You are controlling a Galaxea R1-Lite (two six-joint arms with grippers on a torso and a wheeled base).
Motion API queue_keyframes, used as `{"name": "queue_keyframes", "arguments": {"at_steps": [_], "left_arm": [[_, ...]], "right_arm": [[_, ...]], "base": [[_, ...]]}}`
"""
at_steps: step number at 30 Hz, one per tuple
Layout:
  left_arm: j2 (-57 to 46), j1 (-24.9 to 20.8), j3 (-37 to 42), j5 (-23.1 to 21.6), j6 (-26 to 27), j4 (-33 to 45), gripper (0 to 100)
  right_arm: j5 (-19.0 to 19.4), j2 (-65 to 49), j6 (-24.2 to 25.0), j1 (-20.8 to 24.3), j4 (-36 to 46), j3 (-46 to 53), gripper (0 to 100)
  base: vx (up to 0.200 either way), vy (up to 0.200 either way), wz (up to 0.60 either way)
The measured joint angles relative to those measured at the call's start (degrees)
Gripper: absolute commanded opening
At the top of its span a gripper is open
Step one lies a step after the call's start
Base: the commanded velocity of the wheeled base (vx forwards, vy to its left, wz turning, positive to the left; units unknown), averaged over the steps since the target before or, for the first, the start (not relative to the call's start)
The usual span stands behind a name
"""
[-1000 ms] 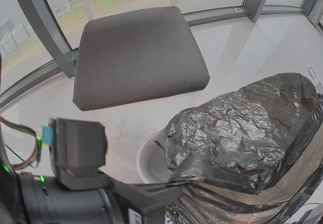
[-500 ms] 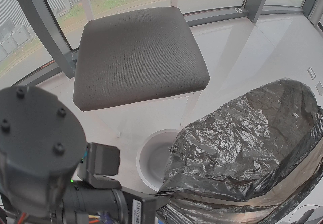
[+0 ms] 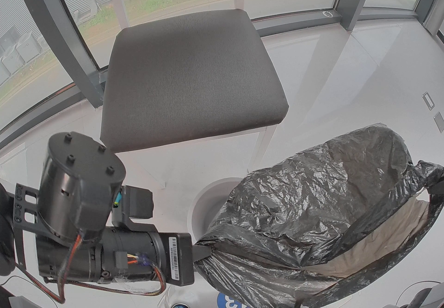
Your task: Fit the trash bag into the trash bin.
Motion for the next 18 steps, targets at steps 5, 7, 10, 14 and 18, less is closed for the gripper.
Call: {"name": "queue_keyframes", "arguments": {"at_steps": [5, 7, 10, 14, 18], "left_arm": [[1.0, 1.3, 1.8, -0.1, 0.0, -0.5, 0], [1.4, 1.6, 2.8, -0.1, 0.0, -0.5, 0], [1.7, 2.2, 4.0, -0.1, 0.0, -0.5, 0], [1.6, 3.6, 5.9, -0.2, 0.0, -0.6, 0], [1.0, 4.8, 7.7, -0.3, -0.1, -0.6, 0]], "right_arm": [[1.5, 2.1, 0.2, 2.0, -6.4, 4.4, 0], [1.9, 3.8, 0.6, 3.6, -8.2, 5.7, 0], [2.6, 5.8, 1.4, 5.5, -9.9, 6.7, 0], [4.3, 9.7, 3.0, 8.2, -14.7, 8.2, 0], [6.4, 14.0, 3.5, 10.8, -18.8, 9.3, 0]], "base": [[0.000, 0.000, 0.00], [0.000, 0.000, 0.00], [0.000, 0.000, 0.00], [0.000, 0.000, 0.00], [0.000, 0.000, 0.00]]}}
